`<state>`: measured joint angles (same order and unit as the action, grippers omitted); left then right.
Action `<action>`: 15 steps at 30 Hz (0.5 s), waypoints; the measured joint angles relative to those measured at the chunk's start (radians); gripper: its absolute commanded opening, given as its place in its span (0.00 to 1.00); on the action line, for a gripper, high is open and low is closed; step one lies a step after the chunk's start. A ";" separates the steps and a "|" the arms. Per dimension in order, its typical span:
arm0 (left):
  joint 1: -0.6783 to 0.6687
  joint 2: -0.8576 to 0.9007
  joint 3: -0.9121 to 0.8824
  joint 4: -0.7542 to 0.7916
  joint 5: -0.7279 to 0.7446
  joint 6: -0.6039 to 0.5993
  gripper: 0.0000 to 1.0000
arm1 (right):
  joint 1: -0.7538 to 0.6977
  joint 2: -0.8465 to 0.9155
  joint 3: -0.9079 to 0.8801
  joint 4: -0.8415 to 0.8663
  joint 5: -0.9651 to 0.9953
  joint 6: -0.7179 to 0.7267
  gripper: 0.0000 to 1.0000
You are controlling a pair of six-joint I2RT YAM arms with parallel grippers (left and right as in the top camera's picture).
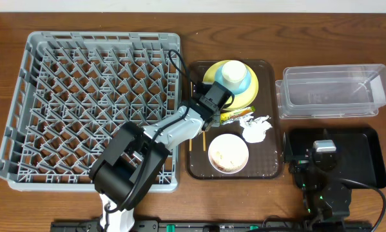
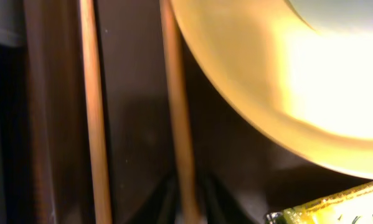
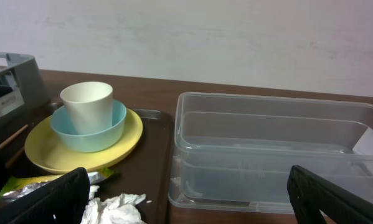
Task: Sort waste into correct bins and load items into the dishwasher rack
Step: 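Lift the chopstick and set it into the gray dish rack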
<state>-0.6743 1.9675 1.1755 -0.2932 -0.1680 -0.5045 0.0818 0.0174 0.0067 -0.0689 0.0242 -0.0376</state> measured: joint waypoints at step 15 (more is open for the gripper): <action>0.000 -0.093 -0.009 -0.097 -0.038 0.011 0.06 | 0.000 0.000 0.000 0.000 0.000 0.000 0.99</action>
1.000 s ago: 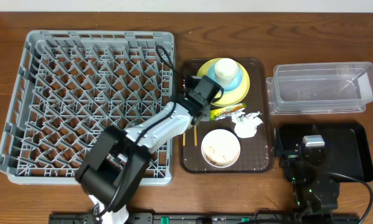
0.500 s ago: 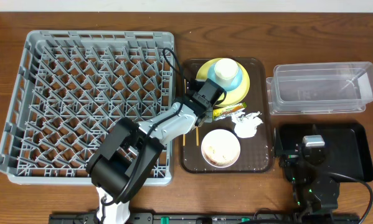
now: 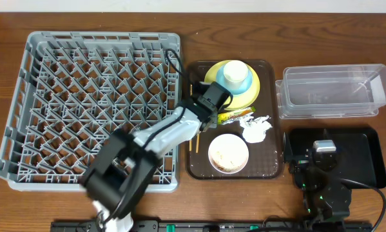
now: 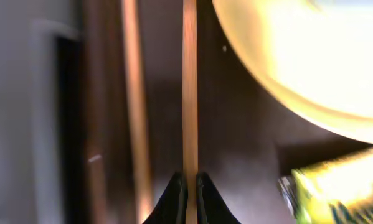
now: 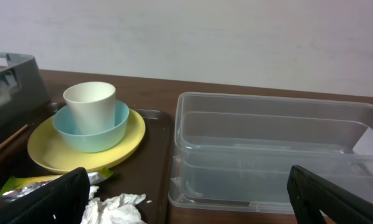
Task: Sort waste into correct bins and load items into the dishwasher rack
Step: 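Lift the chopstick and set it into the gray dish rack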
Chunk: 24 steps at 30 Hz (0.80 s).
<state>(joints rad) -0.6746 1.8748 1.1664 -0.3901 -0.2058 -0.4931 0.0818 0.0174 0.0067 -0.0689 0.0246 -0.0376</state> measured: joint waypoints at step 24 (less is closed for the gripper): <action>0.070 -0.315 0.000 -0.255 -0.349 0.012 0.06 | 0.000 0.000 0.000 0.000 0.000 0.000 0.99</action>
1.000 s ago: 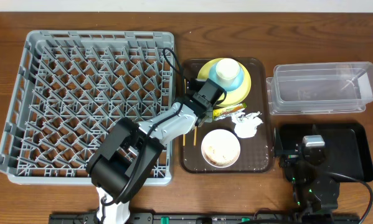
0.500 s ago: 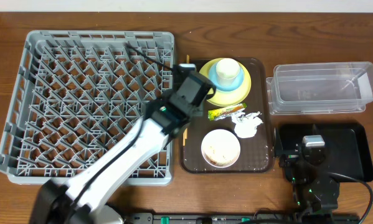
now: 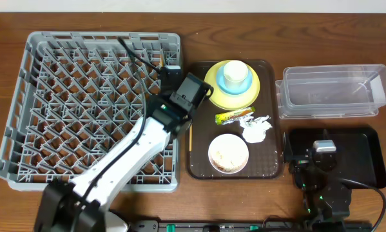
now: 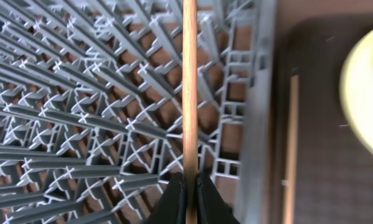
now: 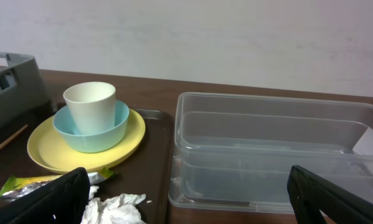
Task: Sort waste into correct bins and load items into the dishwasher rack
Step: 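Lift the chopstick and set it into the gray dish rack, then return the left gripper to the tray and grasp the second chopstick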
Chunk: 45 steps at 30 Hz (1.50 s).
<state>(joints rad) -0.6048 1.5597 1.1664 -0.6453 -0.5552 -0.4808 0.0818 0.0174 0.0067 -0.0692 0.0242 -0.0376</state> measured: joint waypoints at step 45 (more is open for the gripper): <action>0.053 0.093 0.000 0.108 0.282 0.170 0.26 | 0.000 0.000 0.000 0.000 0.000 0.000 0.99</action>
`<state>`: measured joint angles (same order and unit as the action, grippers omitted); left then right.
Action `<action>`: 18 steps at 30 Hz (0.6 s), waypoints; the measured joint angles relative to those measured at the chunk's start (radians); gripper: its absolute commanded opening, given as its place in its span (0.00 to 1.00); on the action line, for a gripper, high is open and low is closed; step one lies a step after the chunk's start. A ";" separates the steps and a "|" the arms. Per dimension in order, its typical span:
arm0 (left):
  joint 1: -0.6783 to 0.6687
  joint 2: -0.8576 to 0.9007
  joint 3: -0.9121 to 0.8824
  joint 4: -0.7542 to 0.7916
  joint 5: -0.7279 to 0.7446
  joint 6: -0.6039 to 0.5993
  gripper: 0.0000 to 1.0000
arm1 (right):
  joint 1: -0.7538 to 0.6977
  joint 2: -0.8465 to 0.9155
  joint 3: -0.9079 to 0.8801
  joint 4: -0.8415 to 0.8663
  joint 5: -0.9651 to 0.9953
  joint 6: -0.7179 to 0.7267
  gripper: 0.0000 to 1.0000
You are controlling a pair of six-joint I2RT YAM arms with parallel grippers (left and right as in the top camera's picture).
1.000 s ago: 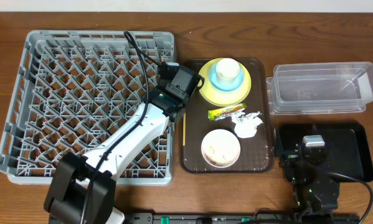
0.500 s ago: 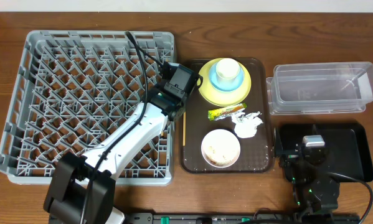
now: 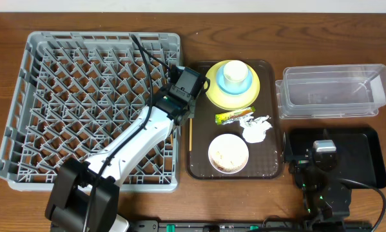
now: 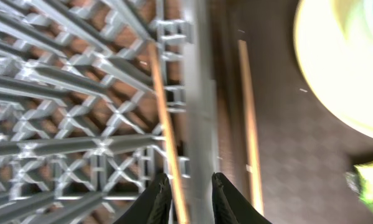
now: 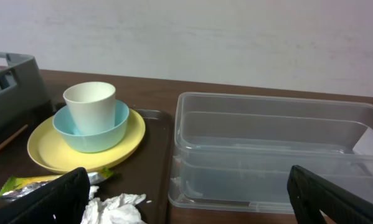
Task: Sort waste into correct bins and load items into the dishwasher rack
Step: 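Return the left gripper to the tray and grasp the second chopstick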
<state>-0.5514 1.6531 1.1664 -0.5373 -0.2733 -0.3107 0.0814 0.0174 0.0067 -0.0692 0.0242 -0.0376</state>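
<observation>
My left gripper (image 4: 189,199) is open over the right wall of the grey dishwasher rack (image 3: 51,45). One wooden chopstick (image 4: 166,130) lies inside the rack along that wall, just below the left finger. A second chopstick (image 4: 249,124) lies on the brown tray (image 3: 199,169), also seen from above as chopstick (image 3: 190,134). The left gripper (image 3: 182,87) sits at the rack's right edge in the overhead view. My right gripper (image 5: 186,208) stands open and holds nothing, parked over the black bin (image 3: 366,138).
On the tray are a yellow plate (image 3: 252,90) with a blue bowl and white cup (image 3: 234,72), a green-yellow wrapper (image 3: 231,116), a crumpled tissue (image 3: 256,129) and a white bowl (image 3: 228,153). A clear plastic bin (image 3: 331,93) stands at the right.
My left gripper was shut on a chopstick held over the rack. Now it is open, a little further right, and the chopstick lies in the rack beside the right wall.
My left gripper was down at two chopsticks on the tray's left side. Then it was shut on one of them, then holding it over the rack. Now that chopstick lies in the rack and the other lies on the tray. The right arm stayed still.
</observation>
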 measured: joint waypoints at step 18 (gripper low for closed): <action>-0.008 0.007 0.000 0.080 0.216 -0.082 0.19 | 0.000 0.000 0.000 0.000 0.000 0.000 0.99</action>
<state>-0.5591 1.6604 1.1664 -0.4568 -0.0578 -0.3927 0.0814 0.0174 0.0067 -0.0692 0.0242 -0.0376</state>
